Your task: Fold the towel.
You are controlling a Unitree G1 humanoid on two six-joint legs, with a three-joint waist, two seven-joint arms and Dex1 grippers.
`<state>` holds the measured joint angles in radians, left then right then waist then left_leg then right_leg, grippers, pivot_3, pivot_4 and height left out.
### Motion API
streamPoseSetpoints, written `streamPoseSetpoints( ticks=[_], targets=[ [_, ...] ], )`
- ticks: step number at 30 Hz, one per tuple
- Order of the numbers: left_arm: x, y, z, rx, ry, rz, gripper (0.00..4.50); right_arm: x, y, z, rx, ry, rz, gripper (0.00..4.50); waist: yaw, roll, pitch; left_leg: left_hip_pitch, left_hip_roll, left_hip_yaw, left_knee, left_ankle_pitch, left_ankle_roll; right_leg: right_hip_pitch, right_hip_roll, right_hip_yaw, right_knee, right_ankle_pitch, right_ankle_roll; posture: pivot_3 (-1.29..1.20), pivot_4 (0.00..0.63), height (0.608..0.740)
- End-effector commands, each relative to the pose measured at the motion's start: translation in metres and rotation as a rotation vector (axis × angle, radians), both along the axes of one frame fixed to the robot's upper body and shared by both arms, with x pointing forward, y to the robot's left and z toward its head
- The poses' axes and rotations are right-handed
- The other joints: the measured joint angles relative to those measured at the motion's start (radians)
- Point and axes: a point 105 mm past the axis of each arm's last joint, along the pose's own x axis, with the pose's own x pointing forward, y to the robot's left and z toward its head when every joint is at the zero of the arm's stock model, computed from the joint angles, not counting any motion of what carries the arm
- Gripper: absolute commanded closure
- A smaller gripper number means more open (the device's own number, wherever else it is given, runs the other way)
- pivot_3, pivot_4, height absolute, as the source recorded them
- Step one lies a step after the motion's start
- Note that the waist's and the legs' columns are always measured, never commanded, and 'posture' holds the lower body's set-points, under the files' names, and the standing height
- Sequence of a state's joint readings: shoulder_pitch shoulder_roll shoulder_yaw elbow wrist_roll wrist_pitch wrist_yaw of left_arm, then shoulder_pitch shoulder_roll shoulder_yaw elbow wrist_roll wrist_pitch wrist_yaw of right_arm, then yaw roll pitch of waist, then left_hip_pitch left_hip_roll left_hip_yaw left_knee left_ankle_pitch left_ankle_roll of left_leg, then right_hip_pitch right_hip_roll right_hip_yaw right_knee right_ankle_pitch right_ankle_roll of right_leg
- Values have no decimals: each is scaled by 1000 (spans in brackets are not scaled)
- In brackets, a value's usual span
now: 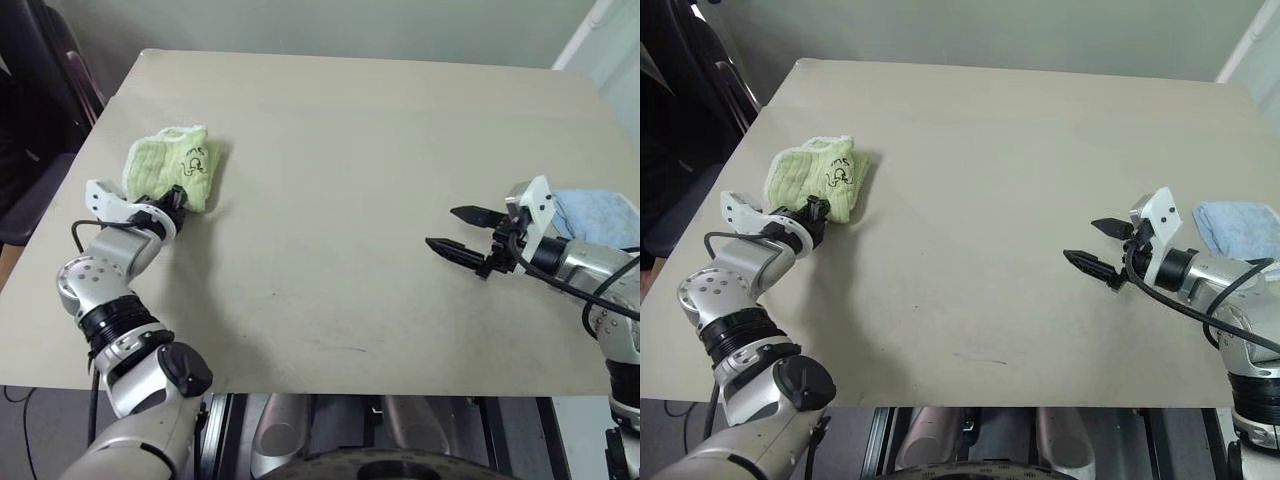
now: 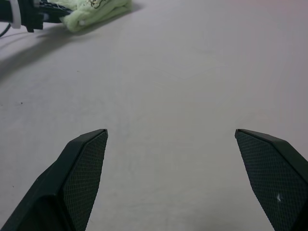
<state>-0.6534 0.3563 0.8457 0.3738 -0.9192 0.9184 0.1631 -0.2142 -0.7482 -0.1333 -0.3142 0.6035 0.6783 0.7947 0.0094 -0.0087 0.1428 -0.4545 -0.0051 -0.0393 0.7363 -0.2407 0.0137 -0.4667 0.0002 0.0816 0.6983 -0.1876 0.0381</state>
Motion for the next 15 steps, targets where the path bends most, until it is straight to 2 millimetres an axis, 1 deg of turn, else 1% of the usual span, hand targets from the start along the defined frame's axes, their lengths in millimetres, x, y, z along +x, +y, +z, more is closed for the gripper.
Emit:
streamPoseSetpoints(
  ticks=[1, 4, 7, 10, 11, 15],
  targets=[
    [1, 4, 10, 1, -35, 14, 3310, -2, 2, 10, -2, -52, 17, 0, 0, 0, 0, 0, 0, 0, 0, 0, 0, 0, 0, 0, 0, 0, 0, 0, 150, 697],
    [1, -2, 12, 7, -44, -21, 2282, -2, 2, 10, -1, -55, 17, 0, 0, 0, 0, 0, 0, 0, 0, 0, -1, 0, 0, 0, 0, 0, 0, 0, 150, 697],
    [0, -3, 17, 12, -50, -36, 1297, -2, 2, 11, -1, -56, 17, 0, 0, 0, 0, 0, 0, 0, 0, 0, -1, 0, 0, 0, 0, 0, 0, 0, 150, 697],
    [-4, -4, 22, 19, -47, -46, 195, -2, 1, 10, -3, -56, 17, 0, 0, 0, 0, 0, 0, 0, 0, 0, -1, 0, 0, 0, 0, 0, 0, 0, 150, 697],
    [-6, -6, 23, 21, -35, -45, 54, -2, 1, 10, -4, -56, 16, 0, 0, 0, 0, 0, 0, 0, 0, 0, -2, 0, 0, 0, 0, 0, 0, 0, 150, 697],
    [-13, -27, 27, 56, -15, -94, 54, -2, 1, 9, 2, -58, 8, 0, 0, 0, 0, 0, 0, 0, 0, 1, -3, 1, 0, 0, -1, 0, 0, 0, 150, 697]
  ],
)
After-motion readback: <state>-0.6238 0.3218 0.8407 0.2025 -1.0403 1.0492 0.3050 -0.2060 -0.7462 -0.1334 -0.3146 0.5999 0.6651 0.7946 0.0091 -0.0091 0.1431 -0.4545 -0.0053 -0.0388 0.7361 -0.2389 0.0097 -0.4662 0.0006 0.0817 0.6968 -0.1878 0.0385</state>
